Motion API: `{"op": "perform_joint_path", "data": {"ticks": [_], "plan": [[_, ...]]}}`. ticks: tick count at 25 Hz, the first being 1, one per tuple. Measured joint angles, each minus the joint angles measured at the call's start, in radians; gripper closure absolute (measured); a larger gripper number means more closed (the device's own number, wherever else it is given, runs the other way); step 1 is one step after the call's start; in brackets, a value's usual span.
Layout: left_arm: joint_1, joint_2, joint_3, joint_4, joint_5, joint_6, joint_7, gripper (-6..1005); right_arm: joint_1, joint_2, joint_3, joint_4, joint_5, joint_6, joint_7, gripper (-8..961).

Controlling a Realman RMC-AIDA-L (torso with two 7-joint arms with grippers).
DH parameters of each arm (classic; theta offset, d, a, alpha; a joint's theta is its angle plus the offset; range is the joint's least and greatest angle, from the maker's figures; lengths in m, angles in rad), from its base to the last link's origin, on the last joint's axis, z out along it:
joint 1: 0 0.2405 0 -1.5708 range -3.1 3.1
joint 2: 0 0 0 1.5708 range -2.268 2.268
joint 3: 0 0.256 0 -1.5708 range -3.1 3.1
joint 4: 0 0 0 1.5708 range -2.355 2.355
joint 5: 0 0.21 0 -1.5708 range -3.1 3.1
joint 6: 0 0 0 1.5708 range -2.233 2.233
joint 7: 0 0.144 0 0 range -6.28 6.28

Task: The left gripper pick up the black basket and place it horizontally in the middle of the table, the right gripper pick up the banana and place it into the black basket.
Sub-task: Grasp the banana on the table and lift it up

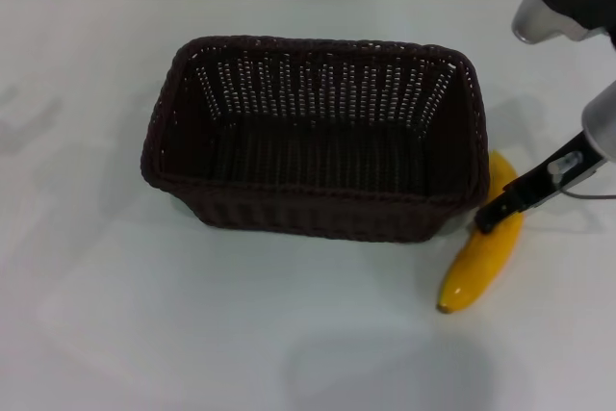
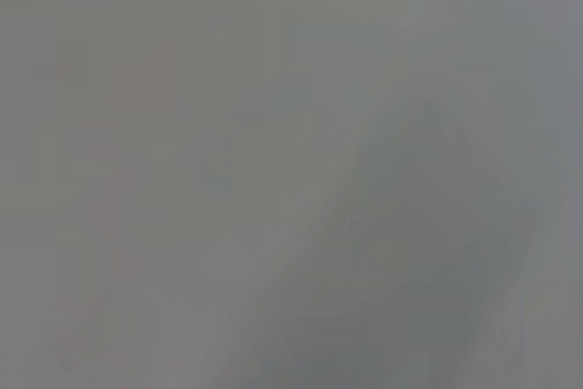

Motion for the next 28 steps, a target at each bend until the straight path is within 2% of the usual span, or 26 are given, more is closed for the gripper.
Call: {"op": "perform_joint_path", "data": {"ticks": [5,10,15,19,28], "plan": [[0.005,0.000,-0.004,0.000,0.000,0.001,0.000,105,0.004,-0.005,0.035,0.022,-0.079,0.032,-0.022,120],[0.007,0.000,-0.006,0.001,0.000,0.002,-0.001,105,0.008,-0.007,0.112,0.028,-0.174,0.074,-0.065,122],[0.007,-0.001,-0.006,0.004,0.000,0.001,-0.003,105,0.010,-0.004,0.184,0.051,-0.180,0.090,-0.101,138],[0.002,-0.002,-0.006,0.007,0.000,0.002,-0.007,105,0.012,0.001,0.194,0.075,-0.154,0.093,-0.105,194],[0.002,-0.005,-0.006,0.008,-0.005,0.003,-0.008,105,0.015,0.002,0.161,0.071,-0.147,0.047,-0.075,194]]}}
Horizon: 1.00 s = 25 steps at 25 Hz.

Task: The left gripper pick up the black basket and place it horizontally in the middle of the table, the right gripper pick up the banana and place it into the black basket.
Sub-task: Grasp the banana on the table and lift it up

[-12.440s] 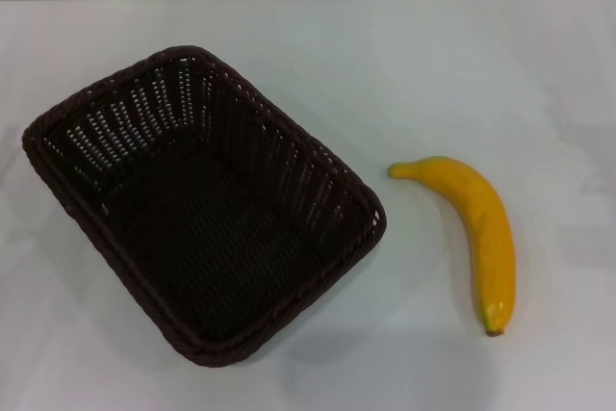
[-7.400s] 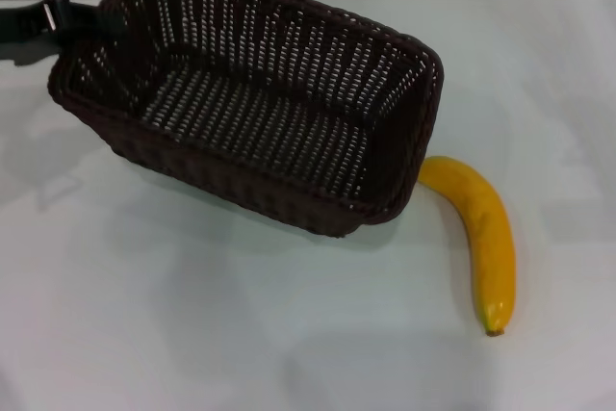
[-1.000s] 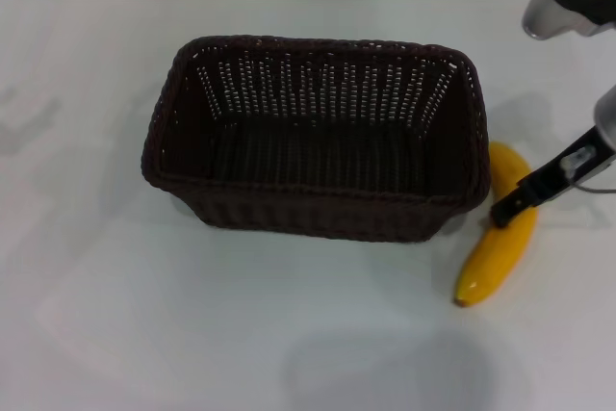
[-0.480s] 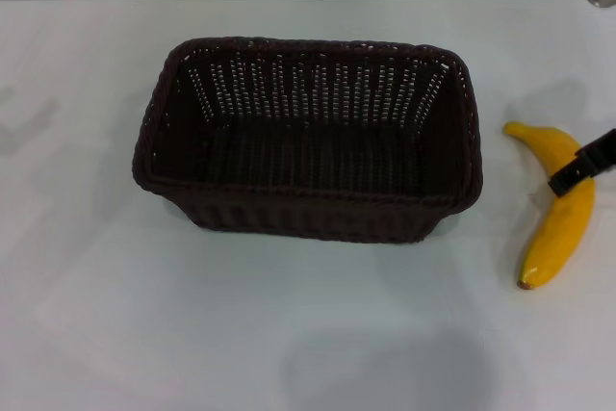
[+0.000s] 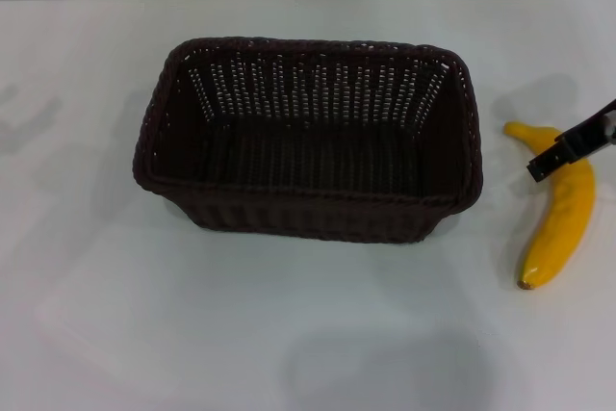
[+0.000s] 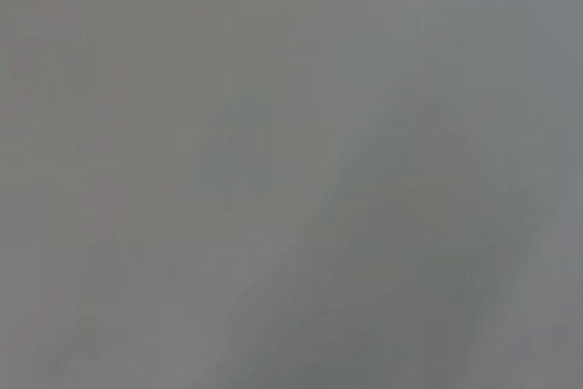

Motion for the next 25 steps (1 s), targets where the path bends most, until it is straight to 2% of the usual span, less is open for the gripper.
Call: {"op": "perform_joint_path", "data": {"ticks": [16,25], "plan": [[0.003,-0.007,0.000,0.000,-0.002,0.003,-0.005,106,0.030,-0.003,-0.040,-0.125,-0.026,-0.061,0.000,216],[-0.002,-0.009,0.000,0.000,-0.003,0.003,-0.006,106,0.035,0.000,-0.068,-0.131,-0.099,-0.063,0.011,228]]}}
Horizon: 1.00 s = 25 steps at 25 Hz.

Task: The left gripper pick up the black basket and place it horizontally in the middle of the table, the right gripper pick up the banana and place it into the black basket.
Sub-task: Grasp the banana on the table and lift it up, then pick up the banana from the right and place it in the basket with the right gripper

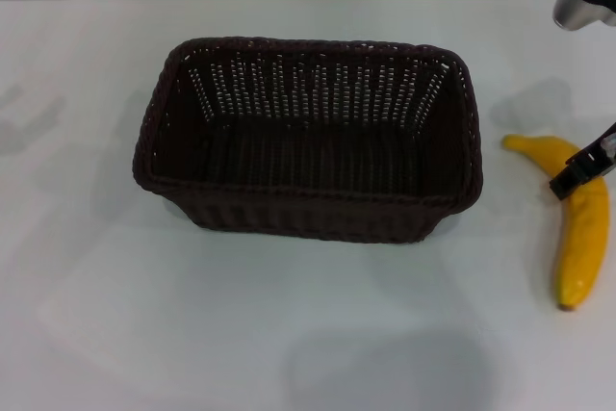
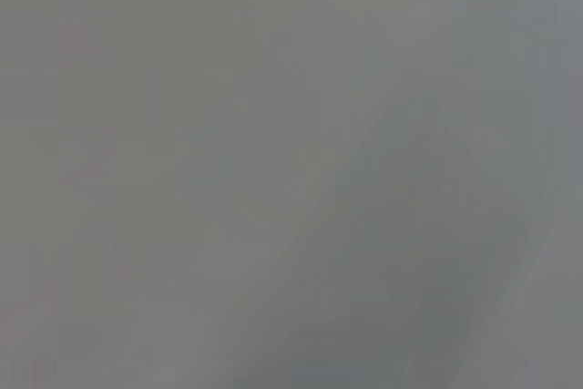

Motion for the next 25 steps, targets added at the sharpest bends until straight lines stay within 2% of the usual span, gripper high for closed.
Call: {"op": "perform_joint_path", "data": {"ticks": [4,9,14,20,23,25], "plan": [[-0.001,0.000,0.000,0.000,0.000,-0.001,0.000,106,0.003,0.000,-0.007,0.000,-0.001,0.002,-0.011,233],[0.000,0.000,-0.001,0.000,0.000,-0.002,-0.001,106,0.004,0.000,-0.013,0.022,0.001,0.004,-0.025,408],[0.002,0.001,-0.002,0.000,-0.001,-0.002,-0.001,106,-0.004,-0.009,0.074,0.122,-0.003,0.008,-0.061,485],[0.006,0.001,-0.002,0.000,-0.009,-0.002,0.005,107,0.002,-0.009,0.219,0.318,0.021,0.034,-0.155,473],[0.007,0.001,-0.001,0.000,-0.013,-0.002,0.007,107,0.010,-0.005,0.228,0.425,0.099,0.034,-0.193,467],[0.008,0.001,-0.001,0.000,-0.015,-0.002,0.007,107,0.015,-0.004,0.224,0.447,0.156,0.035,-0.212,463]]}}
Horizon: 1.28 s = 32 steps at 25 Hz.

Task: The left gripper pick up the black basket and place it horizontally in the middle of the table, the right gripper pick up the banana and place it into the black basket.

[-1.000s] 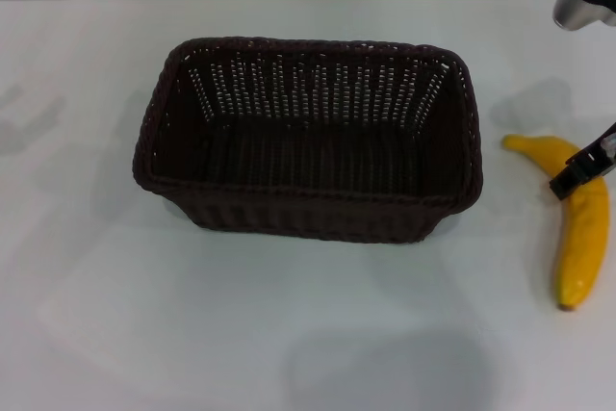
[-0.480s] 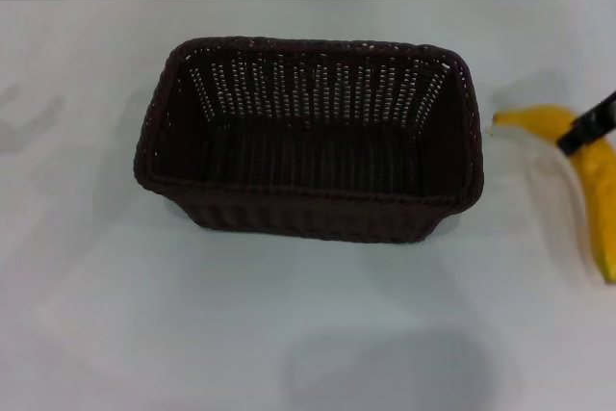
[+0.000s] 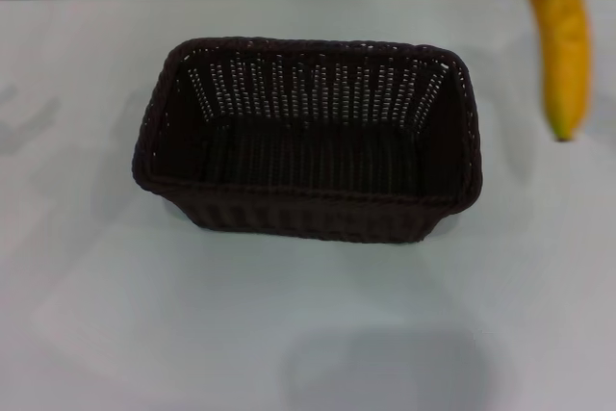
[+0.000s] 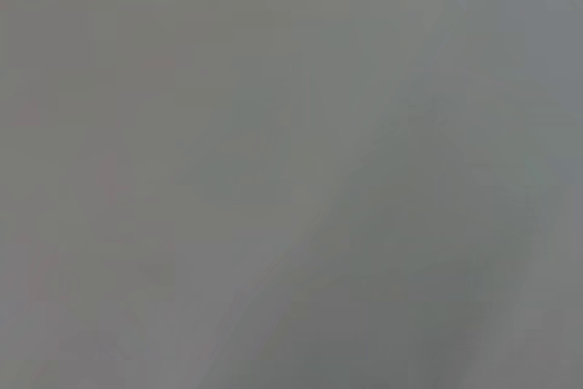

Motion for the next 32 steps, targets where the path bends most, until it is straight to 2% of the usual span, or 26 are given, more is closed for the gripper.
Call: {"op": "perform_joint_path", "data": {"ticks": [1,2,6,10,16,19,20,24,27,30,32], "plan": [[0.002,0.000,0.000,0.000,-0.006,0.000,0.000,107,0.005,0.000,-0.003,0.008,0.050,-0.001,-0.018,461],[0.004,-0.001,0.000,0.000,-0.013,0.000,-0.001,107,0.011,0.001,-0.023,0.009,0.179,-0.006,-0.064,459],[0.010,-0.004,0.000,0.000,-0.031,0.002,0.000,107,0.006,0.004,-0.085,-0.015,0.334,-0.045,-0.140,452],[0.015,-0.007,0.000,0.000,-0.036,0.008,0.016,107,-0.018,0.006,-0.158,-0.097,0.498,-0.115,-0.258,444],[0.021,-0.025,0.000,0.000,-0.037,0.010,0.065,107,-0.058,0.007,-0.182,-0.277,0.670,-0.227,-0.448,432],[0.022,-0.033,0.000,0.000,-0.037,0.009,0.077,107,-0.093,0.006,-0.177,-0.304,0.710,-0.266,-0.507,426],[0.023,-0.037,0.000,0.000,-0.037,0.009,0.080,107,-0.093,0.006,-0.177,-0.304,0.710,-0.266,-0.507,388],[0.028,-0.049,0.000,-0.001,-0.041,0.010,0.083,107,-0.173,0.002,-0.114,-0.293,0.773,-0.261,-0.624,238],[0.038,-0.066,0.000,-0.003,-0.066,0.010,0.113,107,-0.229,0.001,-0.020,-0.285,0.792,-0.256,-0.697,154],[0.054,-0.094,-0.001,-0.010,-0.117,0.009,0.179,107,-0.269,0.000,0.078,-0.308,0.827,-0.258,-0.786,84],[0.071,-0.120,-0.001,-0.012,-0.157,0.010,0.228,107,-0.301,0.001,0.166,-0.359,0.880,-0.270,-0.884,84]]}}
